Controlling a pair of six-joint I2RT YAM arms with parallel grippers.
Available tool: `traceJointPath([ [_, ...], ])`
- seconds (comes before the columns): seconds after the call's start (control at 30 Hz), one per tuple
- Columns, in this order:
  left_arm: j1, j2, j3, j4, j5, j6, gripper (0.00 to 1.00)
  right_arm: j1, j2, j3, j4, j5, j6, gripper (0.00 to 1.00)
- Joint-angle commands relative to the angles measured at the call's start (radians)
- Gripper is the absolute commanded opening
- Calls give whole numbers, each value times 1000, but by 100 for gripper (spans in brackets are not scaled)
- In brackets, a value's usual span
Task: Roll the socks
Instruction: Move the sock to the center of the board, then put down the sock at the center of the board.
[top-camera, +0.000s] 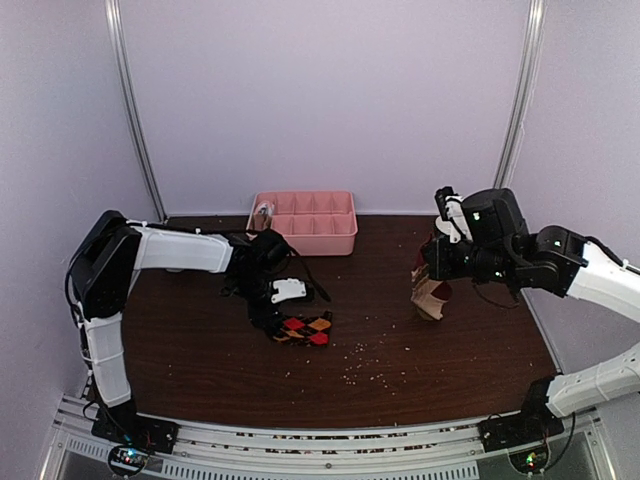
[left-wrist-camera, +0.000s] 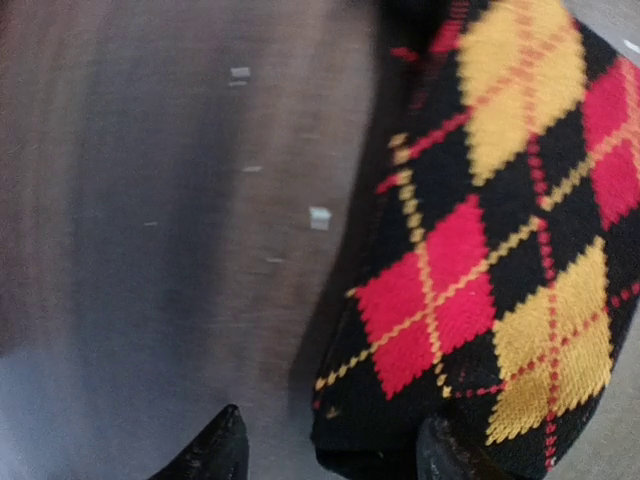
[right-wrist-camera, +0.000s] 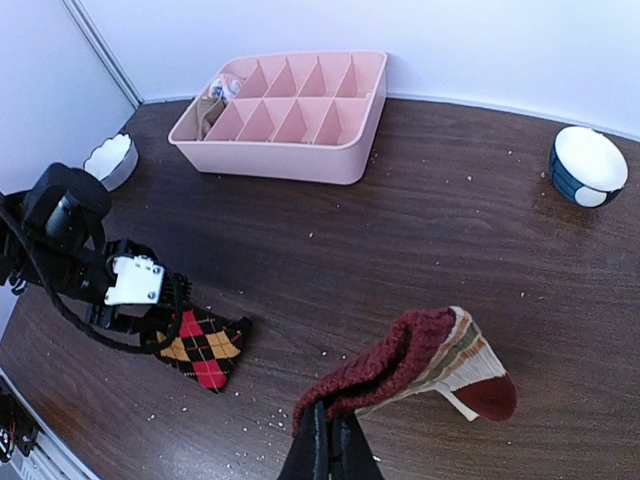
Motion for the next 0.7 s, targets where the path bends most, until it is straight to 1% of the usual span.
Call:
traceJointPath([
  [0.0,13,66,17,102,-268,-7,65,-3,38,-27,57,-77,18,0],
  [0.07,32,91,45,120,-353,-20,67,-1,72,-39,85,-111,22,0],
  [0.13,74,112,102,99,-392,-54,67,7,116,-47,117,-141,30,0],
  [0.23,163,126,202,38,-371,-102,67,40,195,-49,177,-180,41,0],
  [0.33,245,101,270,-25,-313,-126,69,105,327,5,201,-209,38,0],
  [0.4,271,34,240,-36,-264,-111,73,154,428,64,202,-235,27,0],
  [0.5,282,-113,114,-9,-192,-53,84,234,588,179,176,-279,4,0],
  [0.57,292,-198,39,-25,-121,-20,89,289,690,257,146,-311,-4,0],
  [0.63,297,-249,-20,-64,-88,25,90,325,771,320,118,-352,-14,0],
  [0.67,297,-269,-49,-73,-87,44,91,339,799,343,106,-367,-17,2],
])
